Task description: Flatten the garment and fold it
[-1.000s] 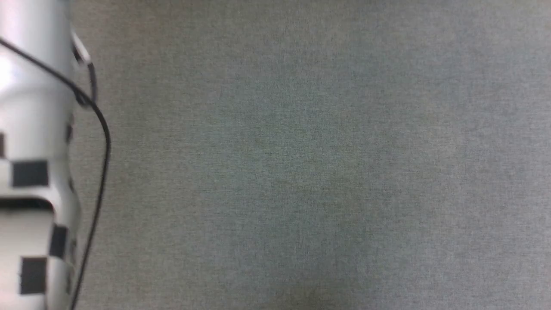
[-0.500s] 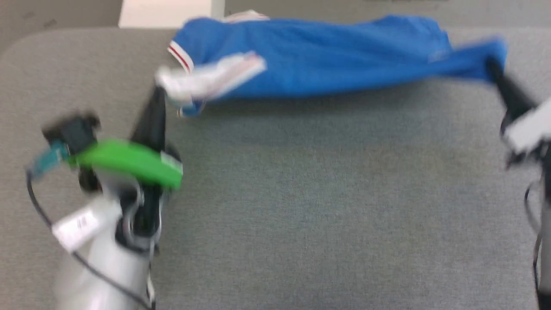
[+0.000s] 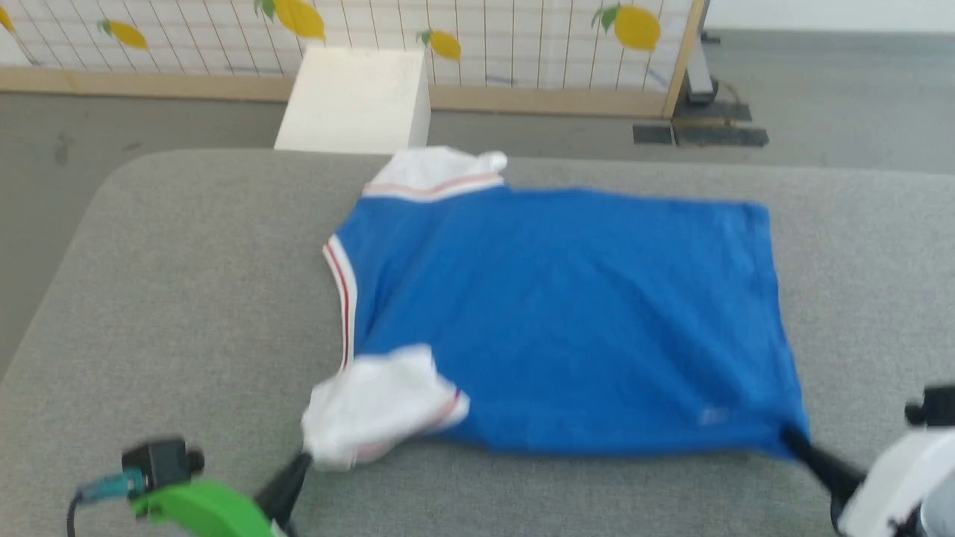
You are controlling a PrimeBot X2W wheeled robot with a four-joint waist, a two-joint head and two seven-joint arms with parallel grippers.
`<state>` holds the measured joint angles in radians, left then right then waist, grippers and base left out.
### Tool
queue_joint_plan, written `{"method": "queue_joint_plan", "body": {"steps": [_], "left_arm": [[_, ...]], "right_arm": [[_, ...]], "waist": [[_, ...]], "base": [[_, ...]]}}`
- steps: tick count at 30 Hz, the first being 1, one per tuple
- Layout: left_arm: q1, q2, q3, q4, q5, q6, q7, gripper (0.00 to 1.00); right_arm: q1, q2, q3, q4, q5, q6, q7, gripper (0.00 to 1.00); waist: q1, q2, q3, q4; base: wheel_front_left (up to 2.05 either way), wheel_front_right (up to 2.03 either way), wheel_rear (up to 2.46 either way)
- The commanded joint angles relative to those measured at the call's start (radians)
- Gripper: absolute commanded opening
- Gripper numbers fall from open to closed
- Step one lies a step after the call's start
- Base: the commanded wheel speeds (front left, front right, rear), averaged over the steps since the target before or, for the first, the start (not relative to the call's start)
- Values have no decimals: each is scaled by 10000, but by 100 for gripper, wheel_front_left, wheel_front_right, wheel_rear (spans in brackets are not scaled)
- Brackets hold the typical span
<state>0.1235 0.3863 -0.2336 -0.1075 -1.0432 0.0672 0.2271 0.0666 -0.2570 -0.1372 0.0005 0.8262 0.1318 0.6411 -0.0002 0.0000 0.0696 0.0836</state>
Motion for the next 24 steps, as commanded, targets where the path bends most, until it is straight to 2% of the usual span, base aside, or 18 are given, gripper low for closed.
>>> {"method": "queue_joint_plan", "body": {"steps": [1,8,11,13,17,24], "left_arm": [[526,311,-18,-135,-47,286,311,0],[2209,917,52,-970,-362,1473,1364,0],[2622,1068,182,-1468,-221,1906,1357,0],[2599,910,312,-1793,-246,1841,1065,0],[2020,663,353,-2131,78,1392,324,0],[-84,460,-193,-1462,1371,967,-376,0]], "right_arm": [[466,-87,-22,-180,68,-11,326,0],[2119,-373,-371,-911,-76,-11,2206,0],[2499,-267,-700,-1357,-277,-11,2868,0],[2463,-73,-946,-1655,-434,-11,2869,0],[1972,256,-1147,-2112,-902,-11,2486,0],[904,248,-1066,-2091,-1791,-11,2078,0]], "waist": [[2,0,-458,126],[2,0,-588,51],[2,0,-498,5],[2,0,-432,-7],[2,0,-203,-30],[2,0,429,-5]], "base": [[0,0,0],[0,0,0],[0,0,0],[0,0,0],[0,0,0],[0,0,0]]}}
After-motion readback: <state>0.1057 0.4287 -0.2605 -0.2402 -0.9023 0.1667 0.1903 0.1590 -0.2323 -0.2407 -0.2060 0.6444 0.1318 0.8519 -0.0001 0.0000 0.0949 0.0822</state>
